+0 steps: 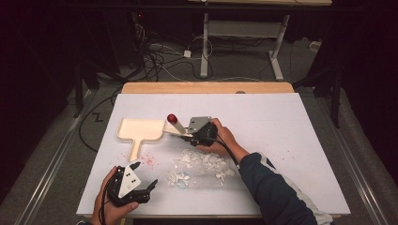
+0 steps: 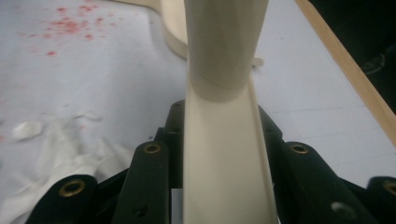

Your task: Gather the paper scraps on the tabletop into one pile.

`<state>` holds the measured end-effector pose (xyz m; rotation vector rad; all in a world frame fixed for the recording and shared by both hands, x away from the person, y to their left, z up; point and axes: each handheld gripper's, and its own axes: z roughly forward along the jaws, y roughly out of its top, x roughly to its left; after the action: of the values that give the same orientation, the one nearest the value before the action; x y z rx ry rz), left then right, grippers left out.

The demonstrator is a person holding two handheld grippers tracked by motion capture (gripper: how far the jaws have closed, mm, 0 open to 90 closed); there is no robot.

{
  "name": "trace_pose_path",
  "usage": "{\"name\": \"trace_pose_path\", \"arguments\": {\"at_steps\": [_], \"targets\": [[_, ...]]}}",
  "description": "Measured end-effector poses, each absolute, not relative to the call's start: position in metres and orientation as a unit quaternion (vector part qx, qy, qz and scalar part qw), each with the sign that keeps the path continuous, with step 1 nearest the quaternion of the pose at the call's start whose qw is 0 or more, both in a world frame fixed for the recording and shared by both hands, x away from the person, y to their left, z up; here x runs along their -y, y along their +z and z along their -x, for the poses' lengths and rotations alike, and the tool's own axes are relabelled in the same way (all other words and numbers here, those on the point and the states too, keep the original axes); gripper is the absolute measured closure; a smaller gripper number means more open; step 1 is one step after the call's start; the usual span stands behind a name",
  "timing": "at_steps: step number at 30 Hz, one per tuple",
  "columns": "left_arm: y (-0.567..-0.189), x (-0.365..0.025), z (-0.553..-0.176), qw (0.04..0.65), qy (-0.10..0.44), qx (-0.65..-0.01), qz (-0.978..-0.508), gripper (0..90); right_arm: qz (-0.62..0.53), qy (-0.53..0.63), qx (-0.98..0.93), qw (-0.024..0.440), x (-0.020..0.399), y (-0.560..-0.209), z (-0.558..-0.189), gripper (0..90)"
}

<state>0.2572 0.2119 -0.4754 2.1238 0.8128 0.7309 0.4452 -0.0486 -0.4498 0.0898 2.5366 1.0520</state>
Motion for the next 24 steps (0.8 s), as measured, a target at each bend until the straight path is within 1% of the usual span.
{"name": "trace_pose_path", "arguments": {"at_steps": [1, 3, 6, 7, 8, 10, 12, 13, 14, 15, 16, 18, 19, 21, 22, 23, 24], "targets": [[-0.476, -0.212, -0.257, 0.367, 0.284, -0.317, -0.827, 17.9, -0.007, 0.379, -0.907, 0.181, 0.054, -0.449, -0.439, 68.2], [-0.476, -0.212, -0.257, 0.366, 0.284, -0.316, -0.828, 17.9, 0.007, 0.376, -0.909, 0.177, 0.058, -0.449, -0.436, 68.1], [-0.476, -0.212, -0.256, 0.365, 0.283, -0.316, -0.829, 17.9, 0.032, 0.396, -0.907, 0.143, 0.074, -0.446, -0.424, 68.3], [-0.475, -0.212, -0.256, 0.363, 0.284, -0.316, -0.829, 17.9, 0.032, 0.396, -0.907, 0.143, 0.074, -0.446, -0.424, 68.3], [-0.475, -0.211, -0.255, 0.363, 0.284, -0.315, -0.83, 17.9, 0.05, 0.404, -0.904, 0.13, 0.084, -0.443, -0.417, 68.5], [-0.475, -0.211, -0.255, 0.362, 0.285, -0.315, -0.829, 17.9, 0.043, 0.406, -0.904, 0.127, 0.087, -0.442, -0.413, 68.5], [-0.475, -0.21, -0.254, 0.364, 0.286, -0.317, -0.828, 17.9, 0.035, 0.41, -0.9, 0.142, 0.101, -0.436, -0.404, 68.5], [-0.475, -0.21, -0.254, 0.362, 0.288, -0.317, -0.828, 17.9, 0.035, 0.41, -0.9, 0.142, 0.101, -0.436, -0.404, 68.5], [-0.475, -0.21, -0.254, 0.362, 0.288, -0.318, -0.828, 17.9, 0.021, 0.42, -0.895, 0.15, 0.108, -0.432, -0.401, 68.5], [-0.475, -0.211, -0.254, 0.361, 0.288, -0.318, -0.828, 17.9, 0.01, 0.43, -0.89, 0.149, 0.114, -0.428, -0.399, 68.4], [-0.475, -0.21, -0.254, 0.36, 0.289, -0.318, -0.828, 18.0, -0.025, 0.442, -0.882, 0.164, 0.127, -0.419, -0.397, 68.5], [-0.475, -0.21, -0.254, 0.358, 0.289, -0.318, -0.829, 17.9, -0.041, 0.444, -0.879, 0.168, 0.135, -0.415, -0.396, 68.4], [-0.475, -0.21, -0.254, 0.358, 0.29, -0.318, -0.829, 18.0, -0.076, 0.443, -0.876, 0.176, 0.149, -0.408, -0.394, 68.4], [-0.475, -0.209, -0.253, 0.356, 0.292, -0.318, -0.829, 18.0, -0.091, 0.439, -0.875, 0.18, 0.154, -0.405, -0.394, 68.4], [-0.475, -0.209, -0.253, 0.356, 0.292, -0.317, -0.829, 18.0, -0.127, 0.426, -0.873, 0.201, 0.169, -0.402, -0.392, 68.4], [-0.475, -0.208, -0.253, 0.354, 0.293, -0.317, -0.83, 18.0, -0.127, 0.426, -0.873, 0.201, 0.169, -0.402, -0.392, 68.4], [-0.475, -0.208, -0.253, 0.353, 0.293, -0.317, -0.83, 18.0, -0.144, 0.418, -0.872, 0.21, 0.174, -0.402, -0.39, 68.4]]}}
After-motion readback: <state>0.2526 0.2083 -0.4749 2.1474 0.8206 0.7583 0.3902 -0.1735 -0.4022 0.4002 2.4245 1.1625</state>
